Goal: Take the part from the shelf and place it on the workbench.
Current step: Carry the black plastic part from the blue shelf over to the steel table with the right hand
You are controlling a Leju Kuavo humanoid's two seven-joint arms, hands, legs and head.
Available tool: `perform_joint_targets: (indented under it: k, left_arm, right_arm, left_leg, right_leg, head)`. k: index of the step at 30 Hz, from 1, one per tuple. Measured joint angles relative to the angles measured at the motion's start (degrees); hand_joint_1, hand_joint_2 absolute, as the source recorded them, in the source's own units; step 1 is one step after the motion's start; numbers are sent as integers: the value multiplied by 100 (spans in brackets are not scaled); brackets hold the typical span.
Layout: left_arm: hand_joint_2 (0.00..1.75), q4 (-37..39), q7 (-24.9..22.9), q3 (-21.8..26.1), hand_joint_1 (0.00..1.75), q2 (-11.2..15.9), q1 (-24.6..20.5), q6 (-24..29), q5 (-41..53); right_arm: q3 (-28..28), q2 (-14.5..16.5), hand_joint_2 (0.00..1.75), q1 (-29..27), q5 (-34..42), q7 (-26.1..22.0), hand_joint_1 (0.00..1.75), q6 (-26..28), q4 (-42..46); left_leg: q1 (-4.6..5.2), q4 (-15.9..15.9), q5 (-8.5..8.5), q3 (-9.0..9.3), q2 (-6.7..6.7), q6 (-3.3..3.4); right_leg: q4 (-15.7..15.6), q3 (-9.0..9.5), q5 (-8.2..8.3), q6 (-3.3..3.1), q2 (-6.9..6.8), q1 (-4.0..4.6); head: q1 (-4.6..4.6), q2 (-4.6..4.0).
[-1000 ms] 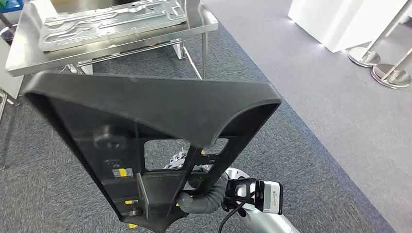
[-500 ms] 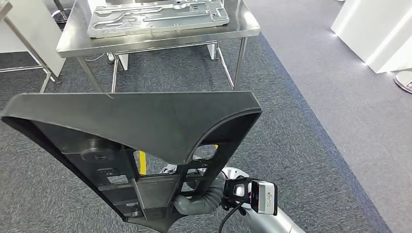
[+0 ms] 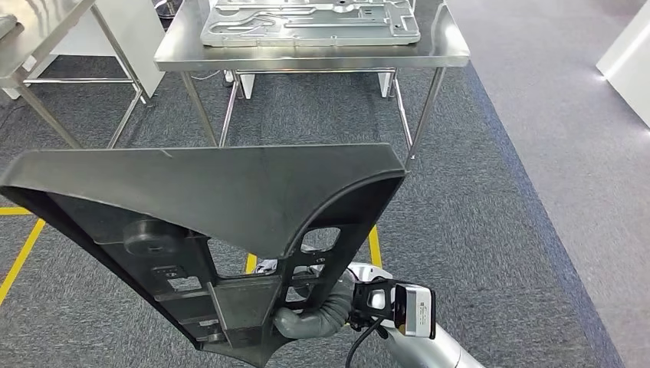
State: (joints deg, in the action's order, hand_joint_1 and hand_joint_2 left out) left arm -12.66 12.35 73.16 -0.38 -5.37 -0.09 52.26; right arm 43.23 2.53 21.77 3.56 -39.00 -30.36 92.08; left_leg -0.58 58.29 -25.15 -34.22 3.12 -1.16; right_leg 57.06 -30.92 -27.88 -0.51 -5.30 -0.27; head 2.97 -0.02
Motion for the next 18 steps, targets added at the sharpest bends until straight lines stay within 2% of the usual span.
perform_joint_targets:
  k: [1, 3, 4, 5, 6, 8, 9, 10, 11, 12, 14, 15, 16, 18]
  left_arm:
    - [0, 0, 1, 0, 0, -1, -3, 0, 0]
    - [0, 0, 2, 0, 0, -1, 14, 0, 1]
    - [0, 0, 2, 0, 0, -1, 26, 1, 0]
    - [0, 0, 3, 0, 0, -1, 27, 1, 0]
    - [0, 0, 3, 0, 0, -1, 19, 1, -1]
    - [0, 0, 4, -1, 0, -2, -3, 0, 0]
    - [0, 0, 4, -1, 0, -2, -6, 0, 0]
    - [0, 0, 8, -1, 0, -2, -3, -7, -2]
    - [0, 0, 41, -1, 0, -2, 2, -51, -20]
    - [0, 0, 100, 0, 0, -2, 7, -130, -52]
    - [0, 0, 245, 2, 0, -7, 9, -321, -129]
    - [0, 0, 294, 2, 0, -10, 8, -384, -156]
    - [0, 0, 316, 2, 0, -14, 10, -412, -170]
    - [0, 0, 338, 2, 0, -17, 17, -435, -185]
  right_arm:
    - [3, 0, 175, 5, 0, -1, 175, 0, 0]
    - [11, 1, 175, 11, 0, -2, 175, 1, 1]
    - [14, 2, 175, 15, 0, -2, 175, 1, 2]
    - [16, 2, 175, 18, 1, -2, 175, 1, 3]
    - [19, 1, 175, 19, 1, -2, 175, 1, 3]
    - [23, -15, 175, 13, 1, -2, 175, 1, -5]
    - [26, -25, 175, 7, 0, -2, 175, 1, -11]
    - [28, -34, 175, 2, -2, -2, 175, 6, -17]
    - [30, -39, 175, 1, -17, -2, 175, 37, -19]
    - [30, -43, 175, 0, -40, -2, 175, 93, -19]
    - [24, -46, 175, 9, -94, -2, 175, 227, -13]
    - [21, -46, 175, 14, -109, -2, 175, 269, -11]
    - [19, -47, 175, 17, -117, -2, 175, 286, -11]
    - [15, -47, 175, 19, -123, -2, 175, 281, -9]
  left_leg:
    - [22, -96, -2, 43, 30, 39]
    - [30, -99, 4, 28, -92, 106]
    - [20, -110, 12, 32, -153, 136]
    - [7, -123, 22, 39, -209, 172]
    - [-7, -137, 34, 46, -269, 203]
    - [-9, -140, 42, 36, -392, 245]
    - [-3, -138, 43, 32, -464, 252]
    - [3, -134, 43, 30, -525, 256]
    - [9, -129, 42, 32, -583, 258]
    - [12, -124, 40, 39, -639, 257]
    - [27, -109, 28, 50, -726, 240]
    - [34, -102, 23, 46, -758, 218]
    - [35, -98, 17, 37, -775, 189]
    - [29, -108, 10, 26, -792, 117]
  right_leg:
    - [3, 12, -15, 27, -45, 19]
    - [-2, 33, -34, 84, -133, 34]
    - [24, 41, -69, 118, -111, 24]
    - [134, 7, -156, 149, -13, 10]
    - [371, -92, -305, 174, 131, -7]
    - [1156, -472, -691, 195, 416, -27]
    - [1528, -672, -817, 197, 469, -29]
    - [1734, -799, -835, 193, 489, -28]
    - [1701, -817, -726, 180, 497, -27]
    - [1424, -717, -511, 156, 507, -24]
    - [586, -370, -68, 84, 567, -7]
    - [280, -246, 54, 58, 598, 3]
    - [126, -190, 93, 36, 625, 16]
    - [64, -183, 96, 0, 630, 22]
  head:
    - [0, 0]
    - [1, 0]
    - [0, 0]
    - [0, 0]
    - [0, 0]
    - [-1, 0]
    - [-1, 0]
    - [-1, 0]
    - [0, 0]
    - [0, 0]
    - [0, 0]
    - [0, 0]
    - [0, 0]
    - [1, 0]
